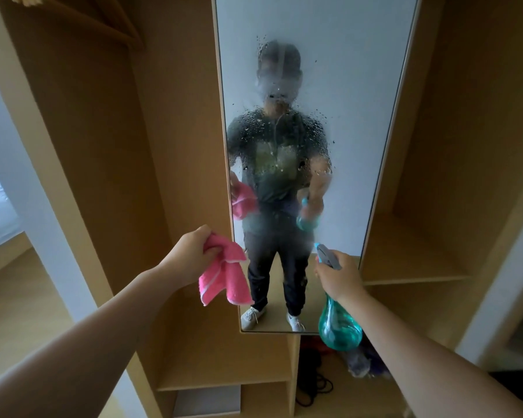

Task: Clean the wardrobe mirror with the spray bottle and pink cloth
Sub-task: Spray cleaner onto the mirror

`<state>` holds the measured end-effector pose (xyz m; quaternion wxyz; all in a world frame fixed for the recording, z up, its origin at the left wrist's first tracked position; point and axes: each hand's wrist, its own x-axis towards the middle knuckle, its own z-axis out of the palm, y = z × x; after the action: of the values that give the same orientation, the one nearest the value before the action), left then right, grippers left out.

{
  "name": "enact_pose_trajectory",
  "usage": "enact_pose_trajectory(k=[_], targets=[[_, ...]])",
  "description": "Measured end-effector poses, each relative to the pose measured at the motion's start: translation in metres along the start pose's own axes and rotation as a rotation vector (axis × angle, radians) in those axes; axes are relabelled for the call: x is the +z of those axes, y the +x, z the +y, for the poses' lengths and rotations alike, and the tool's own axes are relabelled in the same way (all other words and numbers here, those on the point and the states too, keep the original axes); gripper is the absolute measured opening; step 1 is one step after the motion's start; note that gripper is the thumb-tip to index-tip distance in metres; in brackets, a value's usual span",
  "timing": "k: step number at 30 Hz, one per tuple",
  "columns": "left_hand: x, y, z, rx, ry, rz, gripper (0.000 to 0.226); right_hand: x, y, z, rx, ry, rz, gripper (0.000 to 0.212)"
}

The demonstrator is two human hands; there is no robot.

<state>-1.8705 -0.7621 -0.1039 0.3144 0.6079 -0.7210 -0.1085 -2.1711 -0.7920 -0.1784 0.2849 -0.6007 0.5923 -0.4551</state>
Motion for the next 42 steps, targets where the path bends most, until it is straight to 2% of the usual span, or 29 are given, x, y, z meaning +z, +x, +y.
enact_pose_trajectory(k=[6, 15, 24, 32, 42], targets=[[0.007, 0.006, 0.003, 0.007, 0.009, -0.011, 0.008, -0.027, 0.002, 0.014, 0.02, 0.016, 0.093, 0.025], [0.021, 0.012, 0.008, 0.035, 0.014, -0.033, 0.004, -0.064, 0.009, 0.03, 0.044, 0.025, 0.169, 0.002], [0.022, 0.015, 0.008, 0.031, 0.002, -0.042, 0.005, -0.067, 0.009, 0.037, 0.093, 0.001, 0.188, 0.009], [0.027, 0.011, 0.001, 0.021, -0.001, -0.055, 0.007, -0.057, 0.002, 0.051, 0.116, 0.07, 0.117, 0.017], [0.051, -0.005, -0.023, -0.051, -0.025, -0.119, 0.009, -0.033, -0.025, 0.087, 0.239, 0.069, 0.089, 0.009]])
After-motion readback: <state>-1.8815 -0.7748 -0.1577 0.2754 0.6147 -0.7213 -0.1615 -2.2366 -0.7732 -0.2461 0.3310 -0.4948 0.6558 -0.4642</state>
